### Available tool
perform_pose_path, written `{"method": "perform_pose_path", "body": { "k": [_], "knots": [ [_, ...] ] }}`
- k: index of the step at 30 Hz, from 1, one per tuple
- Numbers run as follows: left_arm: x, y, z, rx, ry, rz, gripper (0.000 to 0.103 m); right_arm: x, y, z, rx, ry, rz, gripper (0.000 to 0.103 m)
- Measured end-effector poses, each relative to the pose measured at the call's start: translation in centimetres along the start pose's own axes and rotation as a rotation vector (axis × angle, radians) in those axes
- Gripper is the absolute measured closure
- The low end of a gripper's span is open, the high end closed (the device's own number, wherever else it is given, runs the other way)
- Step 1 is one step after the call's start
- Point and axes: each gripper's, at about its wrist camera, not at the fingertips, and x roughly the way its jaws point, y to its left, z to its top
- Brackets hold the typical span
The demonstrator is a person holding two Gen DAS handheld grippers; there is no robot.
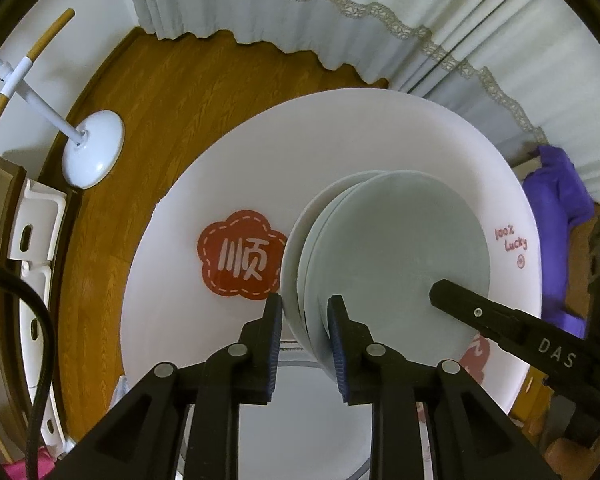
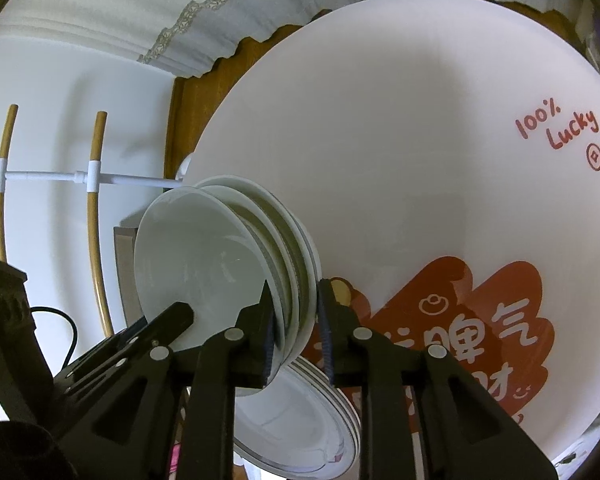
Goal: Organize plates and bowls
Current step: 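Lower the held bowl with both tools into the nested white bowls, then open both tools to release the bowl rim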
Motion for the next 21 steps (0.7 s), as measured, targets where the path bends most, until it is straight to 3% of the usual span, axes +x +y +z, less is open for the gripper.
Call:
{"method": "perform_pose_path", "body": {
  "k": [10,13,15,21],
  "knots": [
    [0.0,0.0,-0.3,-0.005,-0.006,0.021,0.078,-0.6,0.8,0.0,-0.024,-0.020,-0.027,0.079],
    [-0.8,-0.1,-0.6,-0.015,-0.024,0.031,0.061,-1.0,1.1,-0.2,-0.035,-0.020,-0.033,0.077],
    [-1.6,-0.3,-0.9,-0.020,-0.046,0.041,0.044,-1.5,1.1,-0.3,-0.048,-0.019,-0.027,0.073],
    [-4.7,-0.9,-2.6,-0.036,-0.103,0.061,0.031,-3.8,1.7,-1.2,-0.119,-0.032,-0.041,0.057]
  ]
}}
